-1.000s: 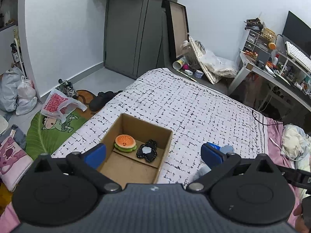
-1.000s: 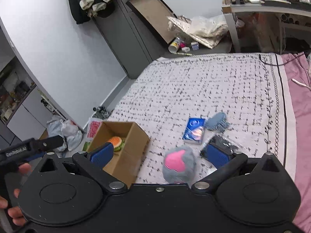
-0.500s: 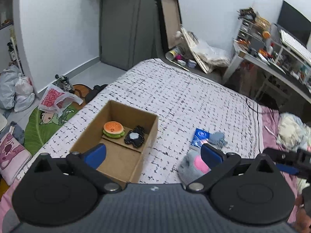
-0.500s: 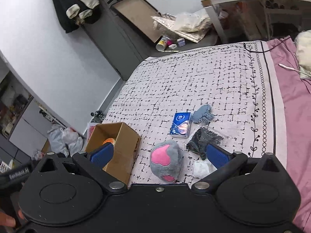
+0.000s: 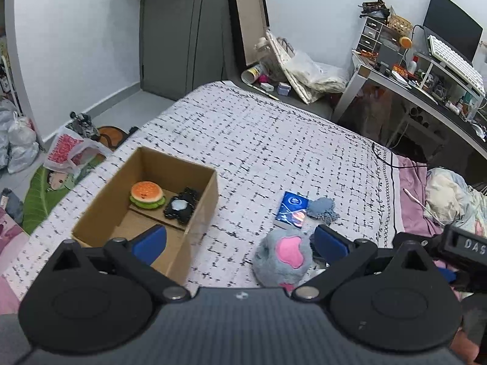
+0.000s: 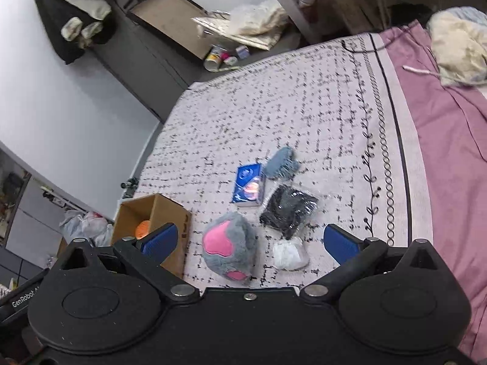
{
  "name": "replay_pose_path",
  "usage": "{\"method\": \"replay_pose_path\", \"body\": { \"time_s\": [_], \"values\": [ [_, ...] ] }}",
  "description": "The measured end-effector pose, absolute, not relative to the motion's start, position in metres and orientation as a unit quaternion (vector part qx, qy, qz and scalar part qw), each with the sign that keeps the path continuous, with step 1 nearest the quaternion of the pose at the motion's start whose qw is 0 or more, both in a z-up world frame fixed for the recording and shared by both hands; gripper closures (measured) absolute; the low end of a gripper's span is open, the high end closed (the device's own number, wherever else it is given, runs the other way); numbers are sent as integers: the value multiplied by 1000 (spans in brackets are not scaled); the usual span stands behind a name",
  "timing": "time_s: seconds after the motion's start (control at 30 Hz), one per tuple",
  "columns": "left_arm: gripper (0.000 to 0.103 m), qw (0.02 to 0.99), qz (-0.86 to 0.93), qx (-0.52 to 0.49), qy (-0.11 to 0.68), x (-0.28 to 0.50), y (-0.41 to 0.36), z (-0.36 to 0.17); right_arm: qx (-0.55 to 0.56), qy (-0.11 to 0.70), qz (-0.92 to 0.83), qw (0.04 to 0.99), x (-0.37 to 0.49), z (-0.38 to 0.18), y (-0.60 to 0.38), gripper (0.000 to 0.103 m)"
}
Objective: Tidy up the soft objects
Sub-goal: 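Close both tools on the grey plush with the pink ear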
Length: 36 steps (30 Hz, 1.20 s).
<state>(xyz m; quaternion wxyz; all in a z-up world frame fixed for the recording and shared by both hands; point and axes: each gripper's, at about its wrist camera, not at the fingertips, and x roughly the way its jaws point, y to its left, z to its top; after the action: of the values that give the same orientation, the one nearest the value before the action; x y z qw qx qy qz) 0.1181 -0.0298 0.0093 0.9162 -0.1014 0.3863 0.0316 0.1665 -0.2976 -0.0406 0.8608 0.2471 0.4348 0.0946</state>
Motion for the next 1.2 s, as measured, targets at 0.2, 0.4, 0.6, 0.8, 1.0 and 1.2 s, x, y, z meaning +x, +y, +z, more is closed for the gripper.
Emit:
{"method": "replay_pose_path", "body": {
  "time_s": [0.2, 0.4, 0.6, 0.8, 1.0, 1.2],
  "values": [
    [1, 913, 19, -108, 393, 134, -37, -3, 304, 447, 63, 839, 172, -57, -309, 0],
    [3, 909, -3, -107, 403, 150, -46, -16, 333, 460, 39, 823, 177, -74, -316, 5],
    [9, 907, -24, -109, 406, 159, -54, -27, 353, 473, 29, 806, 185, -87, -316, 19],
    [36, 898, -46, -110, 424, 169, -64, -42, 370, 480, 34, 795, 193, -94, -313, 33],
    [57, 884, -76, -96, 452, 179, -81, -62, 389, 488, 40, 780, 198, -104, -308, 53],
    [58, 871, -92, -99, 472, 191, -91, -79, 398, 494, 43, 771, 204, -112, -302, 63]
  ]
}}
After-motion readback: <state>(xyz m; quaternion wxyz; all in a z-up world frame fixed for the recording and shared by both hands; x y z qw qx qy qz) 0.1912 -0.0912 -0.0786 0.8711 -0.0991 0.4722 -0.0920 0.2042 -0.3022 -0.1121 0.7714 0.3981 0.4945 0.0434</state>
